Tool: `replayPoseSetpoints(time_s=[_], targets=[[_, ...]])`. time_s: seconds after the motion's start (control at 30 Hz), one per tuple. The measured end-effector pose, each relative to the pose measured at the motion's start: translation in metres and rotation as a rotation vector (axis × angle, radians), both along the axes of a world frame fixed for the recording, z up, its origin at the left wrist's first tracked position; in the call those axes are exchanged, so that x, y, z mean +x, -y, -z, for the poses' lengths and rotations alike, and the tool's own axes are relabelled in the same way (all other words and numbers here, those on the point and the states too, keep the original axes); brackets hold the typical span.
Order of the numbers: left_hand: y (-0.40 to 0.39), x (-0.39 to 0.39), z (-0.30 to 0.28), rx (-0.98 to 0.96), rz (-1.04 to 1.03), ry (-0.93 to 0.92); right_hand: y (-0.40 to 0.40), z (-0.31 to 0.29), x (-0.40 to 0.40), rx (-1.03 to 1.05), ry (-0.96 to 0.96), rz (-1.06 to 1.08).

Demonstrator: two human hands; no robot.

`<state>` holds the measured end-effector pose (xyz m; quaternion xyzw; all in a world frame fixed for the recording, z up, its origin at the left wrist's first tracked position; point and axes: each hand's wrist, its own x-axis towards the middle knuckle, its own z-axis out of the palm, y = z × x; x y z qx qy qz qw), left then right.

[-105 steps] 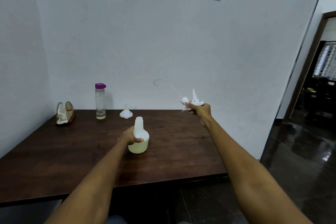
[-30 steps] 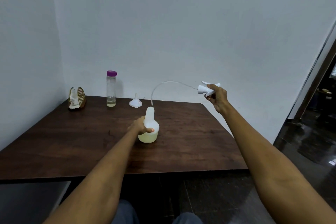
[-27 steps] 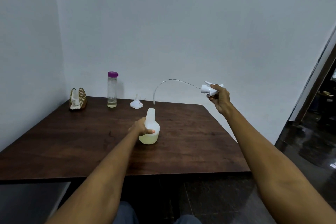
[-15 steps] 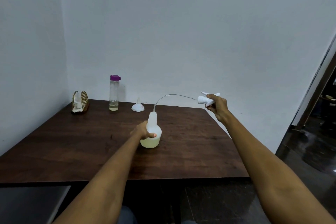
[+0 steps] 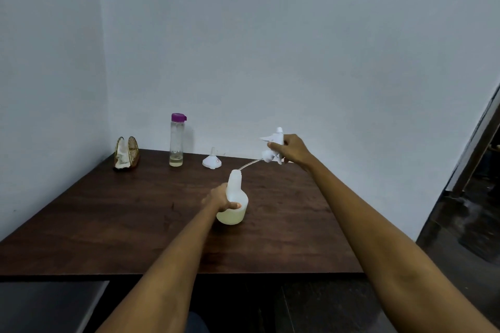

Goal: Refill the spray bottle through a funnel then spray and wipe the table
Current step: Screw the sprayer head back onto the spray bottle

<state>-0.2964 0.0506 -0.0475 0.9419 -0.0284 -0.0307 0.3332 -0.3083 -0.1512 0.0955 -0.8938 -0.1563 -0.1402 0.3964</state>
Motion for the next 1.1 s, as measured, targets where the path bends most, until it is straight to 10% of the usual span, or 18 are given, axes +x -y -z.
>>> replayPoseSetpoints(time_s=[0.3,0.97,1.1], targets=[[-0.004,0.003,0.006,-0.055,-0.009,0.014,-0.071,0.004,0.025,-0.449,-0.087,-0.031],[0.004,0.001,0.006,-0.051,-0.037,0.060,-0.103,0.013,0.043,-0.676,-0.258,-0.052],[0.012,-0.001,-0.001,-0.325,-0.071,0.298,-0.102,0.011,0.049,-0.738,-0.259,-0.092]])
